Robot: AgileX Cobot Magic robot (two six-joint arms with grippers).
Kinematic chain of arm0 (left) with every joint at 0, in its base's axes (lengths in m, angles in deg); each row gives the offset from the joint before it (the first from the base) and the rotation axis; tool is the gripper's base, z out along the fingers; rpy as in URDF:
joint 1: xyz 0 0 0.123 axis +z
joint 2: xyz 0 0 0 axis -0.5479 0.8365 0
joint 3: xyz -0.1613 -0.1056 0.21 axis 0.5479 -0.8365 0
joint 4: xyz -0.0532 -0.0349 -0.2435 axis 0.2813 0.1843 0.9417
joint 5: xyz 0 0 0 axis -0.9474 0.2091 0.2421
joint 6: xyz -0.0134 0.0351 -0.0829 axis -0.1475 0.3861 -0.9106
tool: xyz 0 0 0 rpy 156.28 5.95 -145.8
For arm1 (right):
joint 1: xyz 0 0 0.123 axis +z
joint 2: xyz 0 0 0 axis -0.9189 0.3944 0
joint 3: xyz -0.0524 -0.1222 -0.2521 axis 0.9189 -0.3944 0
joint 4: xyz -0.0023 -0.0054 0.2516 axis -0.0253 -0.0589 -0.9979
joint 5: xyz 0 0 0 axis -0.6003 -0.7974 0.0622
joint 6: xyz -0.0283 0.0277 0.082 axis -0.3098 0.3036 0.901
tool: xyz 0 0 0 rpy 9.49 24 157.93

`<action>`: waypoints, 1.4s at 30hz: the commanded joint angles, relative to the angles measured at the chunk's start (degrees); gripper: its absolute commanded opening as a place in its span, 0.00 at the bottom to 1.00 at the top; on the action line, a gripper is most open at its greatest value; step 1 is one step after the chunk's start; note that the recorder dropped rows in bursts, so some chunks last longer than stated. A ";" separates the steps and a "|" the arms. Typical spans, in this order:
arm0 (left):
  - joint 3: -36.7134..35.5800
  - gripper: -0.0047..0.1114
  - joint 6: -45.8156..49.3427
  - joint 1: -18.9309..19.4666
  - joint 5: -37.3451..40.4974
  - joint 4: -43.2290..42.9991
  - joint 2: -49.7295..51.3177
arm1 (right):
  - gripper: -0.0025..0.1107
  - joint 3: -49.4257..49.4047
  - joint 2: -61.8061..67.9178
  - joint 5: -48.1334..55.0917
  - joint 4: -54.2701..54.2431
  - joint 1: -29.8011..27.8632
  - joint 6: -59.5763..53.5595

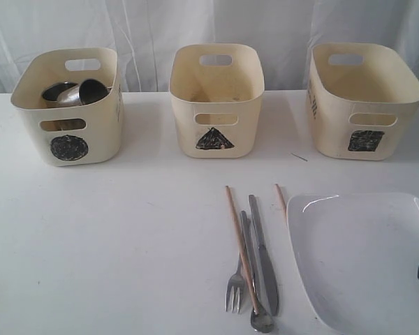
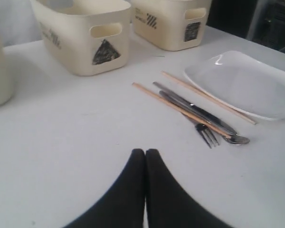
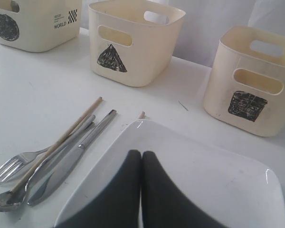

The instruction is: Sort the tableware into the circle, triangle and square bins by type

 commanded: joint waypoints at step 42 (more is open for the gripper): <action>-5.10 0.04 -34.65 0.02 -11.54 -32.71 -0.24 | 0.02 -0.41 -0.36 -0.72 1.16 -0.42 -0.13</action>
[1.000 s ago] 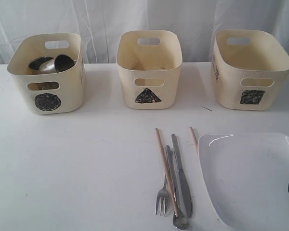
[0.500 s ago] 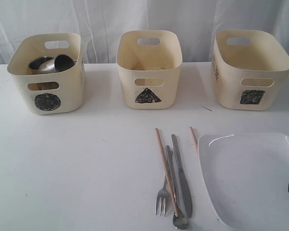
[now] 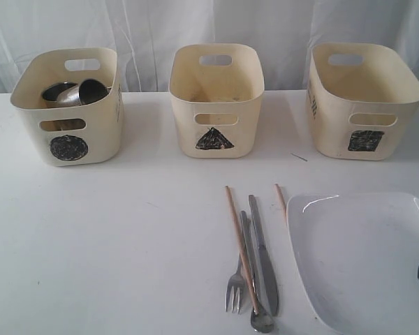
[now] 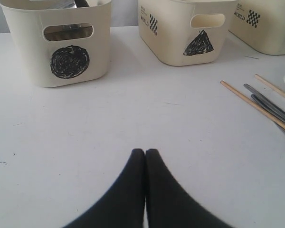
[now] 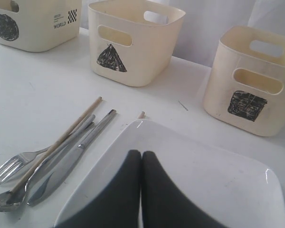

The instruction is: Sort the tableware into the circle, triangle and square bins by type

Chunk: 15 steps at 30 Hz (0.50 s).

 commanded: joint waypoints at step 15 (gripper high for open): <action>-0.41 0.04 -0.13 0.02 0.26 0.07 -0.24 | 0.02 12.93 -0.36 -0.96 -22.09 -0.32 16.05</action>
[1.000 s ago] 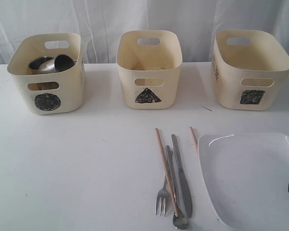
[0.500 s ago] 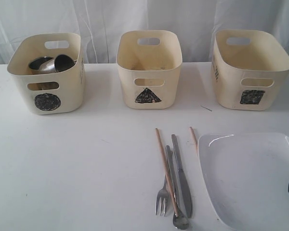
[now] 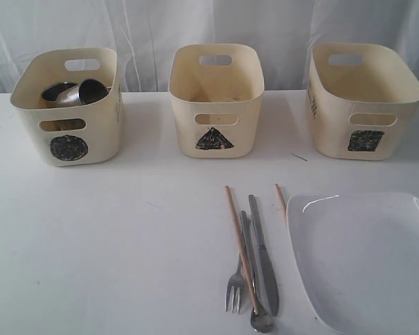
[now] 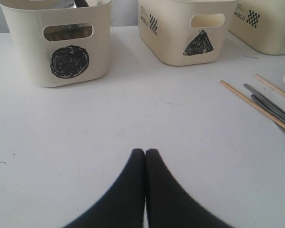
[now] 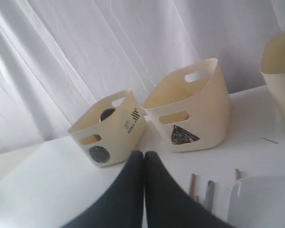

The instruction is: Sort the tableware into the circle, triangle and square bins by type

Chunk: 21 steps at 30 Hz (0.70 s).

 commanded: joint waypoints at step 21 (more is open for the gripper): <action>-0.41 0.04 -0.13 0.02 0.26 0.07 -0.24 | 0.16 25.40 42.40 21.76 -0.73 -0.32 -25.75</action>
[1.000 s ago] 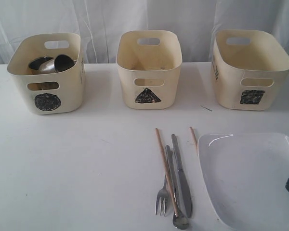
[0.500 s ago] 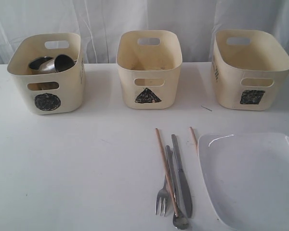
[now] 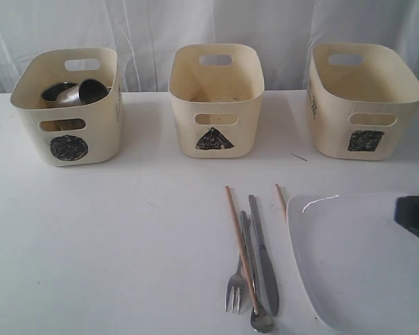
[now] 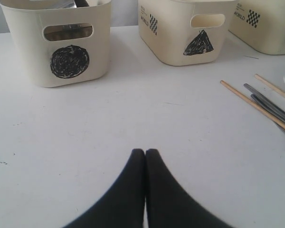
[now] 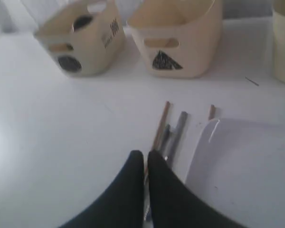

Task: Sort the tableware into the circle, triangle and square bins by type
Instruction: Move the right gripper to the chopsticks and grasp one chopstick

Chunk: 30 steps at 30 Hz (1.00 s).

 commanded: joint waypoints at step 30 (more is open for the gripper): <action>-0.41 0.04 -0.14 0.02 0.16 0.07 -0.24 | 0.49 54.08 92.04 5.42 24.11 10.90 19.49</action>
